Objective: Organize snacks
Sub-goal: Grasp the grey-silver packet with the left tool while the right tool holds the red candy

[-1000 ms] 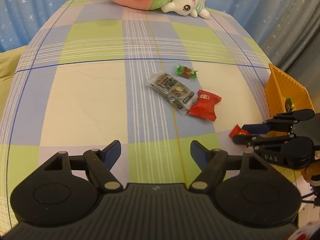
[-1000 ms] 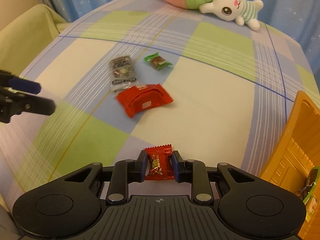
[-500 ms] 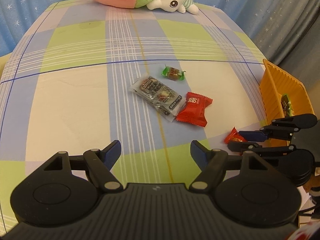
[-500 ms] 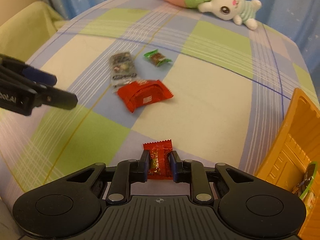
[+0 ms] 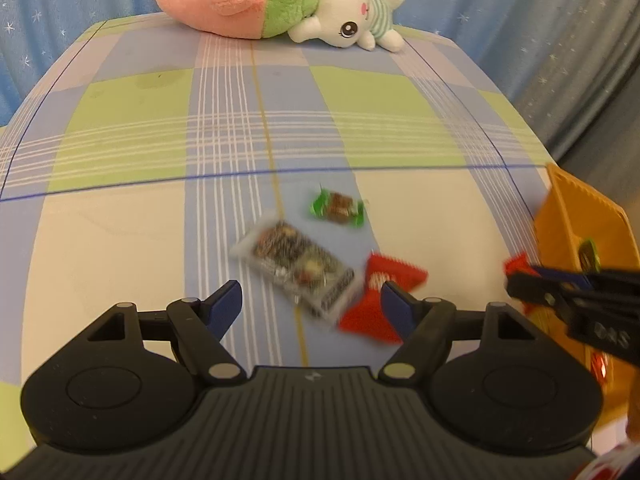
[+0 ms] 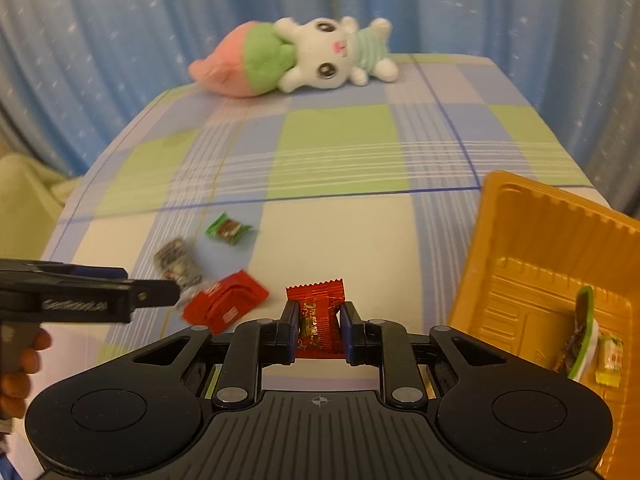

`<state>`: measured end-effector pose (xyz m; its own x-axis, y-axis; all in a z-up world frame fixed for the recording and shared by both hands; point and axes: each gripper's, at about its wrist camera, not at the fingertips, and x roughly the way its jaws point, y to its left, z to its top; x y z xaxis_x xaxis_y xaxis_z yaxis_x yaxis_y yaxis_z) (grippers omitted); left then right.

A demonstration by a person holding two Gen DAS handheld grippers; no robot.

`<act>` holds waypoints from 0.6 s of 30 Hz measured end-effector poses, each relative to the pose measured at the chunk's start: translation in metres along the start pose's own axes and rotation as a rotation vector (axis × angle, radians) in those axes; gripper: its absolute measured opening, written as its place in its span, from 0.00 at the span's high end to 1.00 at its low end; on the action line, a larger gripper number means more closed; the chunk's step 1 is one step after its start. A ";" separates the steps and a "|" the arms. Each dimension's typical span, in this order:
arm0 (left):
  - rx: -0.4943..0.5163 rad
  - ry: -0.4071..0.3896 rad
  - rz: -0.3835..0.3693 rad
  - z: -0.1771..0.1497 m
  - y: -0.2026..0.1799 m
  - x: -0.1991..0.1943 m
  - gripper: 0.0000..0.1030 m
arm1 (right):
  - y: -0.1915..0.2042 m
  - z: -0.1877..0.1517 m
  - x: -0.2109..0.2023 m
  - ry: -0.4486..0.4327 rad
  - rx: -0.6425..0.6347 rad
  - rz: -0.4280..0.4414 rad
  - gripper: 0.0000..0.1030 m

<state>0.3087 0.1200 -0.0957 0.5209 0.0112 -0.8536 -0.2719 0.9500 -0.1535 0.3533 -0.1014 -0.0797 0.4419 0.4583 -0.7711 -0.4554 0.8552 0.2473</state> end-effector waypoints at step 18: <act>0.066 0.020 0.095 0.009 0.024 0.035 0.28 | -0.010 -0.006 -0.009 -0.013 0.119 0.027 0.79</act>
<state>0.3276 0.1457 -0.1243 0.4786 0.0963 -0.8727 -0.2646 0.9636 -0.0388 0.3491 -0.1156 -0.0789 0.4410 0.4836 -0.7561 -0.3726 0.8651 0.3359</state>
